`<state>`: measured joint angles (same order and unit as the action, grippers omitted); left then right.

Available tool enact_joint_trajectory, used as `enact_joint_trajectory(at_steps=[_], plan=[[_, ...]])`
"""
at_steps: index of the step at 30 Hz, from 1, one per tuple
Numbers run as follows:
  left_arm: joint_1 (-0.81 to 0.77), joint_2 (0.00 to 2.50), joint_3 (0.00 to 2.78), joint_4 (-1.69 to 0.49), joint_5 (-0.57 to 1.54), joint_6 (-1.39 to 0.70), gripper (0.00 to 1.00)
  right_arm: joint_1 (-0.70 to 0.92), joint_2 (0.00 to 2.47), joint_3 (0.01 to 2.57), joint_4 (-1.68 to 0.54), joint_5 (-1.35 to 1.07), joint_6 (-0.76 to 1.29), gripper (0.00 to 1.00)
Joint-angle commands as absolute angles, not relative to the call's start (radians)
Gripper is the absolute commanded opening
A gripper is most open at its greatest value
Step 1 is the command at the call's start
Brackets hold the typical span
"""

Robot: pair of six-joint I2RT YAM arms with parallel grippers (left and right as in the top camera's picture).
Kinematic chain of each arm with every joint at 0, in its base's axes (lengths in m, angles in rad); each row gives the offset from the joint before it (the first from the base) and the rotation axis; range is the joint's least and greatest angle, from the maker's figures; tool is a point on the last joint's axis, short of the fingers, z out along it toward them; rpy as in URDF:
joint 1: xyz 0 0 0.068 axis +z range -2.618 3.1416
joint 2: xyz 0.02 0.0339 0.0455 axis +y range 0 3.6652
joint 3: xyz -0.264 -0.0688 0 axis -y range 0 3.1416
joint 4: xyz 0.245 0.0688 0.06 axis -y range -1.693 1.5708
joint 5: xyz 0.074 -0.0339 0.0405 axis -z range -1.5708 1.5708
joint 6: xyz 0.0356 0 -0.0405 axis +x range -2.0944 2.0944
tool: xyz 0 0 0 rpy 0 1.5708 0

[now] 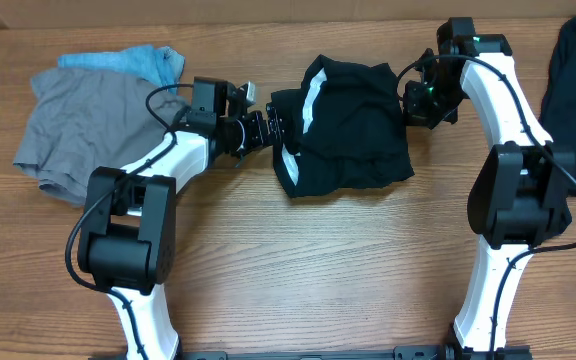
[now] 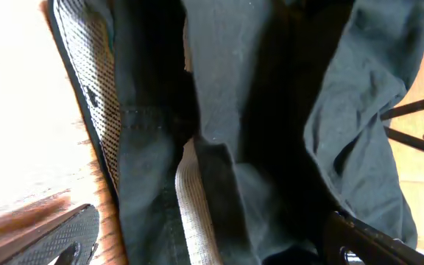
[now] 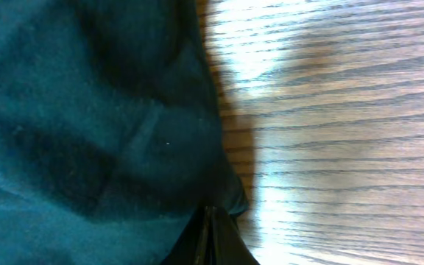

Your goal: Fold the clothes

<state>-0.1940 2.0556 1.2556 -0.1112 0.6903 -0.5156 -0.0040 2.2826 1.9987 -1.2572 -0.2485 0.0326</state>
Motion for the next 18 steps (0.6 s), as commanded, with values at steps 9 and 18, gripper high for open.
enact_joint_trajectory(at_steps=[9,18], plan=[[-0.216,2.138,1.261,0.009,0.779,-0.608,1.00,0.032,2.319,1.978,-1.219,-0.294,0.030,0.04],[-0.254,2.138,1.261,0.063,0.778,-0.629,1.00,0.151,2.319,1.937,-1.151,-0.330,0.030,0.04]])
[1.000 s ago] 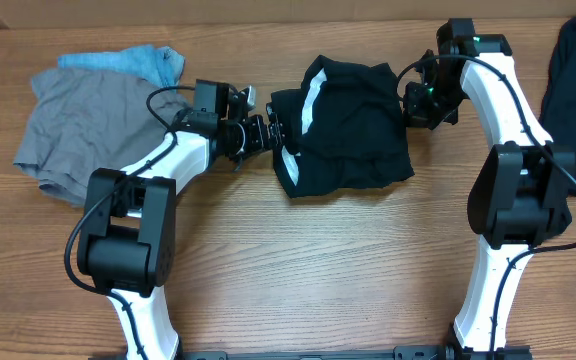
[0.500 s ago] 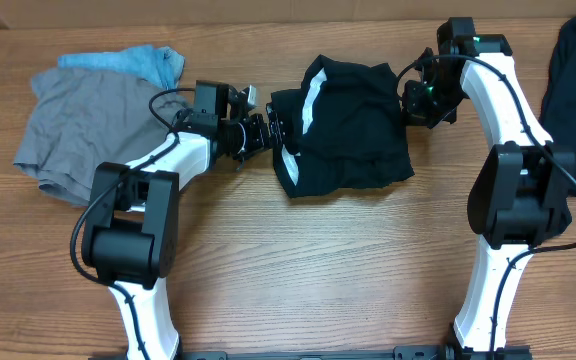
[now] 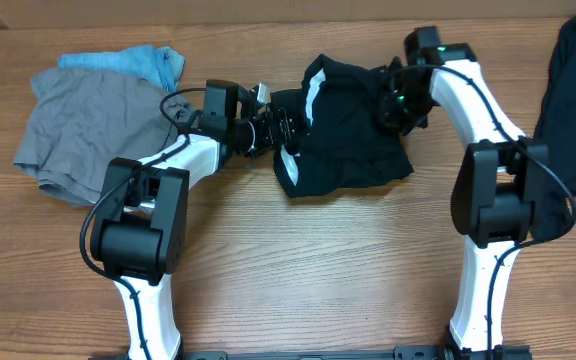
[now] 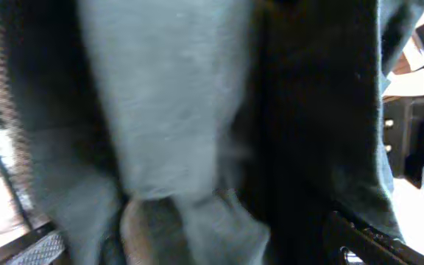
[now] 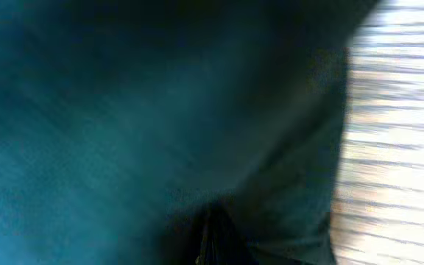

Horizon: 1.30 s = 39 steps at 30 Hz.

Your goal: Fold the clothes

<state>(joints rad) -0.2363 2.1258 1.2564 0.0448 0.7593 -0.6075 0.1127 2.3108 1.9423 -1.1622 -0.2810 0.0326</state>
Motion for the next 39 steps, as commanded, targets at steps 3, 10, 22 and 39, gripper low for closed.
enact_joint_trajectory(at_steps=[3,10,22,39], plan=[[-0.257,2.138,1.261,0.067,0.778,-0.629,1.00,0.184,2.319,1.937,-1.145,-0.342,0.030,0.04],[-0.257,2.138,1.261,0.066,0.779,-0.628,1.00,0.240,2.319,1.937,-1.145,-0.398,0.029,0.04],[-0.256,2.138,1.261,0.094,0.784,-0.627,0.04,0.237,2.319,1.953,-1.177,-0.398,0.028,0.04],[-0.202,2.012,1.262,0.037,0.751,-0.593,1.00,0.112,2.317,2.178,-1.380,-0.394,0.017,0.04]])
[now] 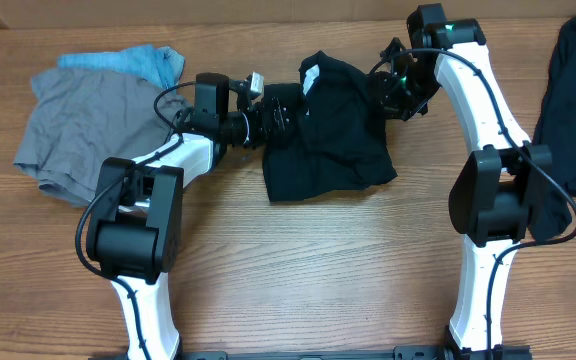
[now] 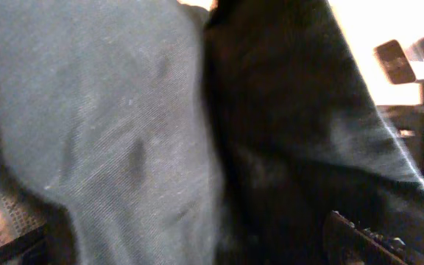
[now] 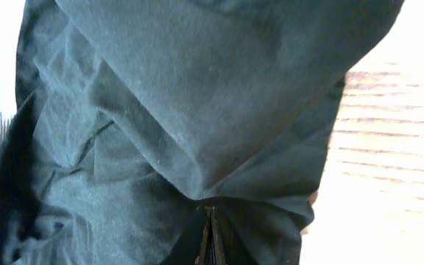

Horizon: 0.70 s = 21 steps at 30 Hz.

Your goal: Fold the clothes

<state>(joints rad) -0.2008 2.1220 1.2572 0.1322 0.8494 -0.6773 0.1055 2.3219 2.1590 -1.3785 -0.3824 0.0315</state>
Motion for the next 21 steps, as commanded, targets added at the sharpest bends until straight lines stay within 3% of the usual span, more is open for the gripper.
enact_joint_trajectory(at_steps=[1,7,16,21], plan=[[-0.202,1.983,1.262,-0.002,0.701,-0.567,1.00,0.112,2.317,2.178,-1.380,-0.394,0.017,0.04],[-0.202,1.842,1.262,-0.245,0.400,-0.489,1.00,0.111,2.317,2.178,-1.375,-0.395,0.017,0.04],[-0.252,1.946,1.261,-0.292,0.336,-0.524,1.00,0.111,2.317,2.178,-1.378,-0.395,0.018,0.04],[-0.261,2.044,1.261,-0.221,0.441,-0.565,1.00,0.111,2.317,2.178,-1.379,-0.395,0.018,0.04]])
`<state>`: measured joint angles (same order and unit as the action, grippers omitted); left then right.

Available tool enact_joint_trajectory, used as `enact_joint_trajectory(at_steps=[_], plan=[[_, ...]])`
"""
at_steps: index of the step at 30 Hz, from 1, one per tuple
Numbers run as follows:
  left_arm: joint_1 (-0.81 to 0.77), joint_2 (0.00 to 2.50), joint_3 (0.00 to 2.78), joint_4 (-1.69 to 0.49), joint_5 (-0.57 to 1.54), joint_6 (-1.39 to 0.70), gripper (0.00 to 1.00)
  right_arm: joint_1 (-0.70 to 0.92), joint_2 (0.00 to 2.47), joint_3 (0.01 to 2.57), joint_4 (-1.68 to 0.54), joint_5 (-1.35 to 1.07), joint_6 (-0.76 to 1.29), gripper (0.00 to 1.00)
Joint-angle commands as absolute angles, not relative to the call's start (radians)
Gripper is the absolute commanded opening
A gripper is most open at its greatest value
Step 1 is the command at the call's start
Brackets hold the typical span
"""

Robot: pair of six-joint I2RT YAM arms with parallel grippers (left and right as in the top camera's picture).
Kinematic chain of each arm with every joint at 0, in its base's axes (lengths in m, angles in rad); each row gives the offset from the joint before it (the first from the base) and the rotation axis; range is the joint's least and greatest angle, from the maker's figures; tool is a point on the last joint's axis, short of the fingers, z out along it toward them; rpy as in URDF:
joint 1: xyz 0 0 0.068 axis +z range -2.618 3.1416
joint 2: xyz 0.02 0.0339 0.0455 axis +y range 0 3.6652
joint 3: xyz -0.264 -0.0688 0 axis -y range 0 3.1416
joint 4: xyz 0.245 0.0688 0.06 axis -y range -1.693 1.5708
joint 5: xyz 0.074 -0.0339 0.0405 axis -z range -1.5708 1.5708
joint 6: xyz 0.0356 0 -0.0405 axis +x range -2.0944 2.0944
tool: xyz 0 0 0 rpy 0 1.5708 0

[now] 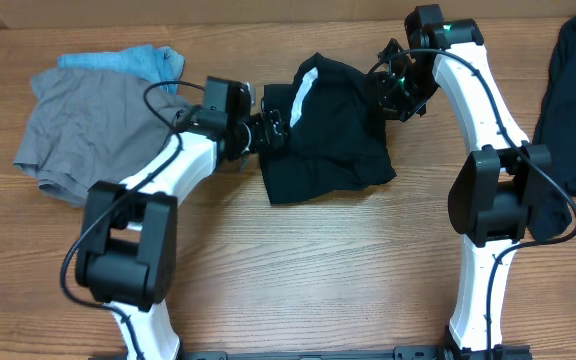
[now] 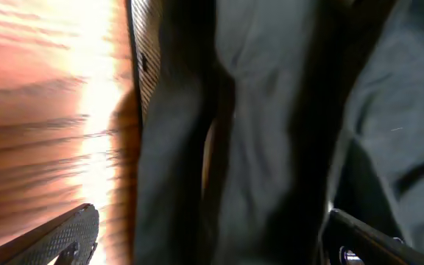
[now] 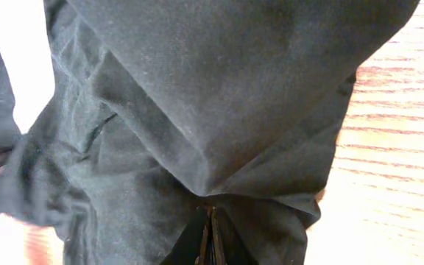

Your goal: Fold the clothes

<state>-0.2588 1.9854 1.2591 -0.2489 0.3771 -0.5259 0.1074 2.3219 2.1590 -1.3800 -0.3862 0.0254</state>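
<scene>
Black shorts (image 1: pixel 333 135) with a white stripe lie bunched at the table's far middle. My left gripper (image 1: pixel 276 128) is at their left edge. In the left wrist view its fingers (image 2: pixel 68 232) stand wide apart, open, with the dark cloth (image 2: pixel 271 110) lying between them and bare wood at the left. My right gripper (image 1: pixel 386 95) is at the shorts' upper right corner. In the right wrist view it (image 3: pixel 210 234) is shut on a pinched fold of the black fabric (image 3: pixel 197 88), which fans out from the tips.
A grey garment (image 1: pixel 83 125) lies at the left with a light blue one (image 1: pixel 133 60) behind it. Another dark garment (image 1: pixel 573 90) hangs at the right edge. The wooden table (image 1: pixel 298 270) stretches toward the front.
My left gripper has shifted a little toward the front at the shorts' left edge, and its view now shows bare wood. The white stripe shows again on top. The right gripper holds as before.
The shorts lay spread, my left gripper open at their left side and the right shut on the right edge. Then the right gripper had carried its edge leftward over the cloth. Later the shorts were narrower and further left, the stripe hidden. Now the stripe shows again.
</scene>
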Motion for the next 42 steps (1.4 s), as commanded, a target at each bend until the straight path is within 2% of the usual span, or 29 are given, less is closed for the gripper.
enact_joint_trajectory(at_steps=[1,13,25,26,27,28,29,30,32,34,37,39,42], plan=[[-0.261,2.059,1.261,-0.210,0.451,-0.574,1.00,0.111,2.317,2.178,-1.379,-0.395,0.018,0.04],[-0.290,2.154,1.261,-0.070,0.544,-0.661,1.00,0.125,2.317,2.178,-1.377,-0.452,0.017,0.04],[-0.311,2.154,1.261,0.028,0.537,-0.689,1.00,0.293,2.318,2.167,-1.310,-0.474,-0.009,0.04],[-0.311,2.154,1.261,0.028,0.537,-0.688,0.96,0.294,2.318,2.167,-1.310,-0.473,-0.009,0.04],[-0.311,2.154,1.261,0.028,0.537,-0.688,0.86,0.294,2.318,2.167,-1.307,-0.473,-0.008,0.04],[-0.311,2.154,1.261,0.029,0.537,-0.688,0.70,0.294,2.318,2.167,-1.304,-0.473,-0.009,0.04],[-0.311,2.154,1.261,0.030,0.537,-0.688,0.64,0.290,2.318,2.167,-1.302,-0.472,-0.009,0.04],[-0.311,2.154,1.261,0.031,0.537,-0.688,0.63,0.280,2.317,2.174,-1.306,-0.467,-0.009,0.04],[-0.311,2.154,1.261,0.031,0.542,-0.688,0.72,0.246,2.317,2.228,-1.346,-0.399,-0.007,0.04],[-0.311,2.154,1.261,0.031,0.543,-0.688,0.72,0.199,2.315,2.298,-1.380,-0.294,0.039,0.04],[-0.311,2.154,1.261,0.031,0.545,-0.685,0.60,0.113,2.315,2.331,-1.357,-0.222,0.110,0.04],[-0.311,2.154,1.261,0.033,0.543,-0.685,0.45,0.050,2.318,2.303,-1.327,-0.225,0.129,0.04],[-0.311,2.154,1.261,0.044,0.544,-0.685,0.34,-0.011,2.318,2.210,-1.258,-0.225,0.131,0.04]])
